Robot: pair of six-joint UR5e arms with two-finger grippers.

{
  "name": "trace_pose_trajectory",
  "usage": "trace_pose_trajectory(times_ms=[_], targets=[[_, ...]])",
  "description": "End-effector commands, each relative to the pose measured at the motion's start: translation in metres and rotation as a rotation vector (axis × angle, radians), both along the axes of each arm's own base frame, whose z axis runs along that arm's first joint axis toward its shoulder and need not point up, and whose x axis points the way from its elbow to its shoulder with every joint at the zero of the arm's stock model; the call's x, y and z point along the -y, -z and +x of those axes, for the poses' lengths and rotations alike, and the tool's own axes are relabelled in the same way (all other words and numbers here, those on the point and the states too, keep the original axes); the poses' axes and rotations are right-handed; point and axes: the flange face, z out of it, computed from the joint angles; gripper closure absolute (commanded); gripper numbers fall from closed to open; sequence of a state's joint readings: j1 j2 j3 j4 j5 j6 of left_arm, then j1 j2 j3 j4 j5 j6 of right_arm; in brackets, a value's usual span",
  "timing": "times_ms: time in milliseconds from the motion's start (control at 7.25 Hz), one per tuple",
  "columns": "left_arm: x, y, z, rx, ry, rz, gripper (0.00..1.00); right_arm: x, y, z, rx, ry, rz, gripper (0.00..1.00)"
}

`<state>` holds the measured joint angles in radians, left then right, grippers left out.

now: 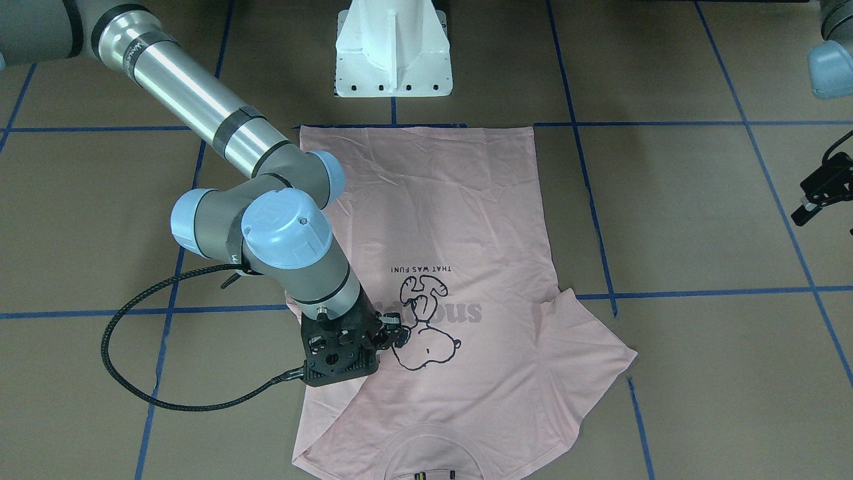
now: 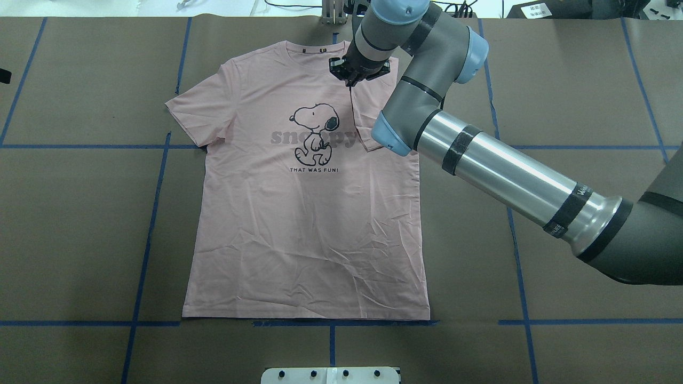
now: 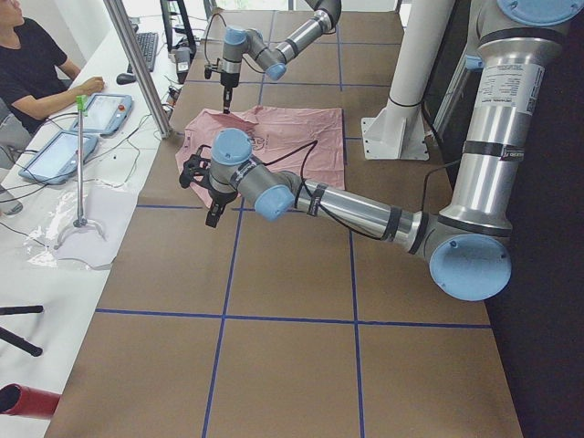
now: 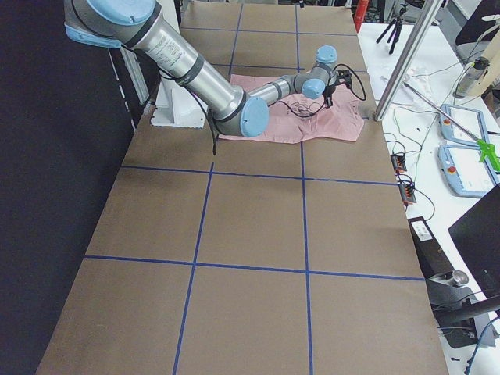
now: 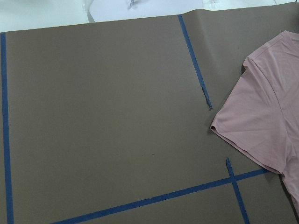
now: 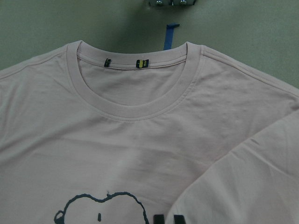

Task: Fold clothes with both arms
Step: 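Fold the grasped sleeve inward onto the shirt body with the right gripper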

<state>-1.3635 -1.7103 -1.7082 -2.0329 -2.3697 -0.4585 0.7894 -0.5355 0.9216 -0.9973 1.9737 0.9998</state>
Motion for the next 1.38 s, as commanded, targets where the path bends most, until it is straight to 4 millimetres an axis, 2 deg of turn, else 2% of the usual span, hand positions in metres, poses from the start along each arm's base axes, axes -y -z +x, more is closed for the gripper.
trace_pose_trajectory(times_ms=[0, 138, 276, 414, 690, 828, 966, 1104, 1242], targets=[[0.002, 0.004, 0.001, 0.0, 0.001, 0.008, 0.0, -0.005, -0.005, -0.008, -0.01, -0.013, 0.019, 0.0], [0.004, 0.005, 0.002, 0.008, 0.006, 0.013, 0.0, -0.004, -0.006, -0.006, -0.01, -0.02, 0.012, 0.0], [0.014, 0.02, 0.003, 0.013, 0.064, 0.003, 0.0, -0.012, -0.009, 0.004, 0.009, -0.053, -0.067, 0.0], [0.025, 0.039, 0.024, -0.011, 0.108, -0.042, 0.0, -0.027, 0.002, 0.023, -0.031, -0.053, -0.136, 0.0], [0.03, 0.065, 0.14, 0.003, 0.229, -0.16, 0.0, -0.036, 0.026, 0.079, -0.149, -0.056, -0.304, 0.0], [0.021, 0.065, 0.191, 0.028, 0.293, -0.18, 0.0, -0.043, 0.019, 0.114, -0.198, -0.071, -0.348, 0.0], [0.016, 0.056, 0.224, 0.065, 0.316, -0.173, 0.0, -0.062, -0.015, 0.152, -0.237, -0.014, -0.286, 0.0], [0.046, 0.056, 0.25, 0.074, 0.33, -0.162, 0.0, -0.062, -0.052, 0.198, -0.25, 0.045, -0.235, 0.0], [0.078, 0.038, 0.271, 0.074, 0.346, -0.142, 0.0, -0.056, -0.074, 0.238, -0.215, 0.098, -0.232, 0.0]])
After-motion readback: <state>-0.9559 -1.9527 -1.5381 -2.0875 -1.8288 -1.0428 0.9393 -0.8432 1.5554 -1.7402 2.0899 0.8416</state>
